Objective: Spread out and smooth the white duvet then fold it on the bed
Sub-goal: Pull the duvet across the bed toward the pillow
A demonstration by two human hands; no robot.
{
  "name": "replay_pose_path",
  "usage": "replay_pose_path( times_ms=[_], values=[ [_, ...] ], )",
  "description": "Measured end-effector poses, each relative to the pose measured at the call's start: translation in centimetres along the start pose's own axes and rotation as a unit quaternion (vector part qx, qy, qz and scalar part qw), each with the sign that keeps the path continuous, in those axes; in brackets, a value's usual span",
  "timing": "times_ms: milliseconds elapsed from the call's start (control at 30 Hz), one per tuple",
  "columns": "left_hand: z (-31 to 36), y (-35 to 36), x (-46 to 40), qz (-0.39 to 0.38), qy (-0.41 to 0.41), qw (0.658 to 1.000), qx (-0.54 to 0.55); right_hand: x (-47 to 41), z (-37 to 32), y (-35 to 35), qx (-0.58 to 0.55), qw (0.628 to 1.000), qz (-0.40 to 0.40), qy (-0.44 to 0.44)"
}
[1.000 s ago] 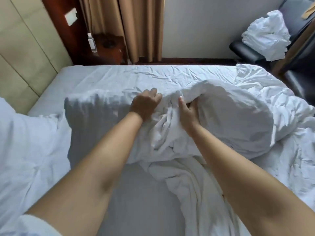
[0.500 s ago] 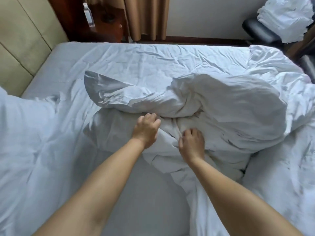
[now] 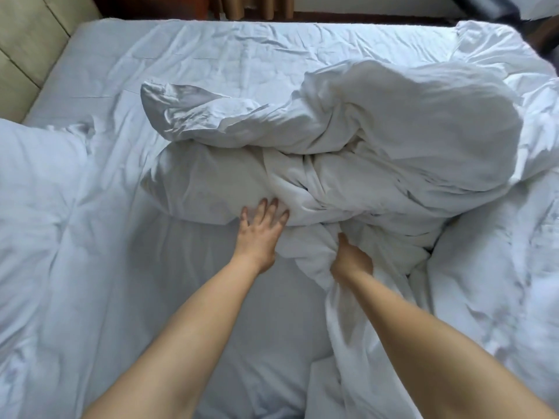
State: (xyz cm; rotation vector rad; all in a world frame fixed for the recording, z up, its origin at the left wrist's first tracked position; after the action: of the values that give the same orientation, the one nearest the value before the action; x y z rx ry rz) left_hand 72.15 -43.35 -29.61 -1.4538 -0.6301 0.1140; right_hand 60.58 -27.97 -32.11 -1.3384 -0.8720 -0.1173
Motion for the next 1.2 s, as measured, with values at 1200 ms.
replay_pose_path(
  times_ms=[1200],
  values=[
    [11.2, -14.8, 30.6, -0.013, -0.069, 0.982, -0.174, 29.6, 3.9, -0.9, -0.170, 0.934, 0.102, -0.297]
  ],
)
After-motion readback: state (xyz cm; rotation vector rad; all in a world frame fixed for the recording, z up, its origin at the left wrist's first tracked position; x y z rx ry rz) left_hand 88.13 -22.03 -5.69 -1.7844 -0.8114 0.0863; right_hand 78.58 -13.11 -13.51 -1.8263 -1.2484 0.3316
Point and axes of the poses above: each hand's wrist, its own x-axis away from the middle knuckle, its own y-axis out of the palm, z = x × y, the point moved 6 cm from there along -x, towards the middle knuckle
